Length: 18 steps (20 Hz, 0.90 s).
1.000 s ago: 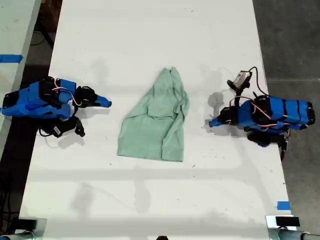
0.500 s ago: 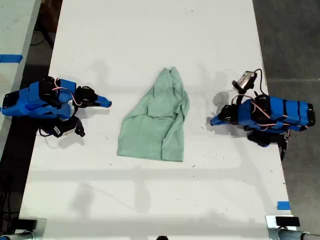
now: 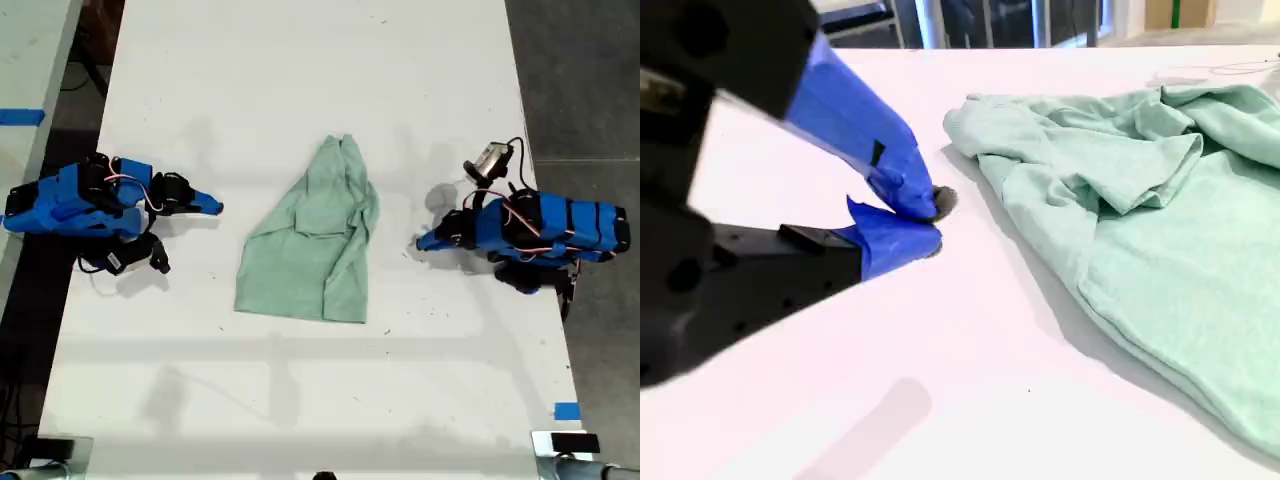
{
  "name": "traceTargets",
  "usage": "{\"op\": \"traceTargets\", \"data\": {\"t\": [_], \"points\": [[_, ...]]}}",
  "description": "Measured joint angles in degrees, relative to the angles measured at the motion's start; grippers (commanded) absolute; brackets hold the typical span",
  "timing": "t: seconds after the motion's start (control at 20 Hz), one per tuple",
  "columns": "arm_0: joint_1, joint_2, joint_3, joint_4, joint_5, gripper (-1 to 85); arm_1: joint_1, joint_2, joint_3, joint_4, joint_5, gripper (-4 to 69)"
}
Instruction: Fold t shirt
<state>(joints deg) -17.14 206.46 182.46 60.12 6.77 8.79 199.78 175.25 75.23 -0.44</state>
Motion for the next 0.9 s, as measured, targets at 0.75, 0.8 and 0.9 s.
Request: {"op": "traceTargets", "data": {"t": [0.75, 0.8, 0.9], "points": [[0.00, 0.00, 0.00, 0.00, 0.00, -0.3, 0.00, 0.00, 0.09, 0.00, 1.76, 5.6], [0.00, 0.00, 0.00, 0.00, 0.00, -0.3, 0.00, 0.00, 0.09, 0.00, 1.76, 5.6], [0.00, 0.00, 0.00, 0.00, 0.00, -0.3, 0.00, 0.00, 0.09, 0.00, 1.76, 5.6]]}}
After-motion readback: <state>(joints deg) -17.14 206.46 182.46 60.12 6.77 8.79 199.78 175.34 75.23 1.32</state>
